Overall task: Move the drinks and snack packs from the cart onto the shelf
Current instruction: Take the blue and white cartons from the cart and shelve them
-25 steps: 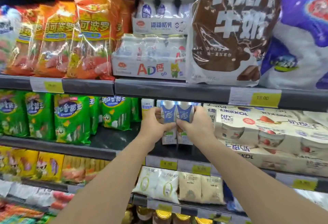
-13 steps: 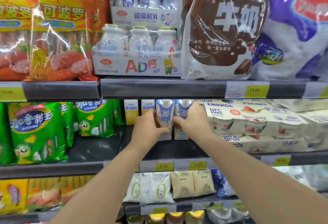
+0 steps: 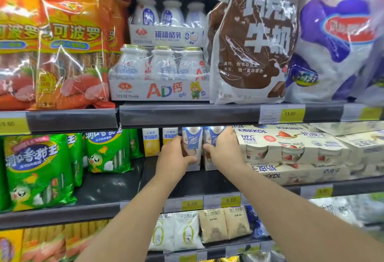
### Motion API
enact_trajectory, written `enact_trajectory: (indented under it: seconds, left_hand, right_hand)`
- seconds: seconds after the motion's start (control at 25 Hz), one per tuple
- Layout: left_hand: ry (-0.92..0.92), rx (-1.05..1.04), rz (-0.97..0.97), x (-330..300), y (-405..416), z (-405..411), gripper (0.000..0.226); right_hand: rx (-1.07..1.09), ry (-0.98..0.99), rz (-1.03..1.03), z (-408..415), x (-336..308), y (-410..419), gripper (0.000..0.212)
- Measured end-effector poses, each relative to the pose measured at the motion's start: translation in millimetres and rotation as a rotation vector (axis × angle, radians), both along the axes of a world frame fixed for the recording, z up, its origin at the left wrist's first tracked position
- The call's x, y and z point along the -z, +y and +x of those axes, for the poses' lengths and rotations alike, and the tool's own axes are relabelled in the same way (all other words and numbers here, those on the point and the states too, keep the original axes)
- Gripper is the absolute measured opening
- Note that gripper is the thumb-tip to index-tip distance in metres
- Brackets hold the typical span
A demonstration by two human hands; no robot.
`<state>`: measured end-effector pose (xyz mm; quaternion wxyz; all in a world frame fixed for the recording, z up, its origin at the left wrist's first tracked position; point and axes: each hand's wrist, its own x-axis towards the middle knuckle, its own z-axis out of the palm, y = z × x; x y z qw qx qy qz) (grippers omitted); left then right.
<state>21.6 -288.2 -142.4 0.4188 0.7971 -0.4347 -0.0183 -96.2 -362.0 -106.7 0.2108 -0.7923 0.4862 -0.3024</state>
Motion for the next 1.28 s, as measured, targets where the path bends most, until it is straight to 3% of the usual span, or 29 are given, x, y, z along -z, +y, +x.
enact_trajectory:
  seconds: [0.28, 0.4, 0.52, 0.72, 0.8, 1.0, 1.28]
  left_hand:
    - [-0.035, 0.028, 0.047, 5, 16, -6, 0.054]
    - [-0.085, 0.023, 0.147, -7, 43, -12, 0.066]
    - [-0.343, 0.0, 0.247, -36, 70, -24, 0.065]
    - [-0.641, 0.406, 0.265, -72, 74, -81, 0.075]
    - [-0.75, 0.517, 0.333, -71, 52, -110, 0.085]
    - [-0.823, 0.688, 0.38, -54, -27, -194, 0.098]
    - [-0.954, 0.943, 0.395, -37, -127, -388, 0.105]
  right_hand:
    - [-0.051, -0.091, 0.09, -7, -5, 28, 0.075]
    - [-0.11, -0.064, 0.023, -27, -5, 44, 0.077]
    - [-0.155, 0.055, -0.146, -64, -15, 49, 0.07]
    - [-0.119, 0.348, -0.162, -134, -22, 27, 0.092]
    - [-0.05, 0.457, -0.169, -172, -21, 16, 0.098]
    - [0.171, 0.639, -0.086, -295, -2, -10, 0.107]
    - [0.477, 0.703, 0.137, -518, 30, -24, 0.112]
